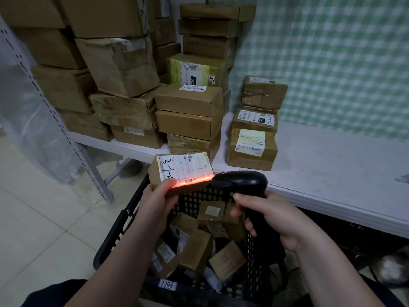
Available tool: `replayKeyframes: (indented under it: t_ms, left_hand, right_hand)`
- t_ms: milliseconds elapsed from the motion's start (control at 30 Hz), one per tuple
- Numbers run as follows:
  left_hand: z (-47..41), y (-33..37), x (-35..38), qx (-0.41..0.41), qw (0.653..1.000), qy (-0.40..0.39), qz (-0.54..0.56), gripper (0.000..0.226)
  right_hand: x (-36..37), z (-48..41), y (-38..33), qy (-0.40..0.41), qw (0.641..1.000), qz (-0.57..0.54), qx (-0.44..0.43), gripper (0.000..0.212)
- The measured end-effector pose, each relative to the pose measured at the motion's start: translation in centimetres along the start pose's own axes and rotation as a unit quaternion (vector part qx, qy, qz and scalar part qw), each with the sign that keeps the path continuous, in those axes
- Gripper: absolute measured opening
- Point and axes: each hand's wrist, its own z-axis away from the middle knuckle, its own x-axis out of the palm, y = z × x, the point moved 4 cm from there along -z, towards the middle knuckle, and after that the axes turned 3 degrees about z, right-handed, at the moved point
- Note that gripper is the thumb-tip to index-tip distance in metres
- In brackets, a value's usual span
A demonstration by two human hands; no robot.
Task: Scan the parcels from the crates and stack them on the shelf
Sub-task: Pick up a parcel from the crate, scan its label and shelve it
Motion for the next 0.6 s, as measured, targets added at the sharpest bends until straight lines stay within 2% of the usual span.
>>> replayKeyframes:
  t_ms: [167, 300, 433, 533, 600]
  left_hand:
    - [0.0, 0.0, 0.2, -0.001, 1.000, 0.005, -0.006, 0.056]
    - [0.1, -0.2, 0.4, -0.011, 1.000, 0.015, -0.008, 0.059]
    - [0.7, -0.2, 1.1, -0.016, 0.999, -0.002, -0.035, 0.049]
    - [1.4, -0.4, 2.3, -0.028, 0.998, -0.037, -0.047, 0.036]
    - [1.7, -0.5, 3.5, -0.042, 0.996, -0.050, -0.053, 0.037]
  right_hand:
    - [-0.2, 0.0, -0.2, -0.004, 1.000, 0.002, -0.001, 0.033]
    - [-0.6, 0.0, -0.1, -0.009, 1.000, 0.002, 0.001, 0.049]
    - [-1.3, 0.1, 0.2, 0.003, 1.000, 0.002, 0.001, 0.045]
    - [-2.0, 0.1, 0.1, 0.039, 0.999, -0.018, -0.008, 0.044]
    - [-2.7, 0.1, 0.1, 0.071, 0.996, -0.047, -0.016, 0.036]
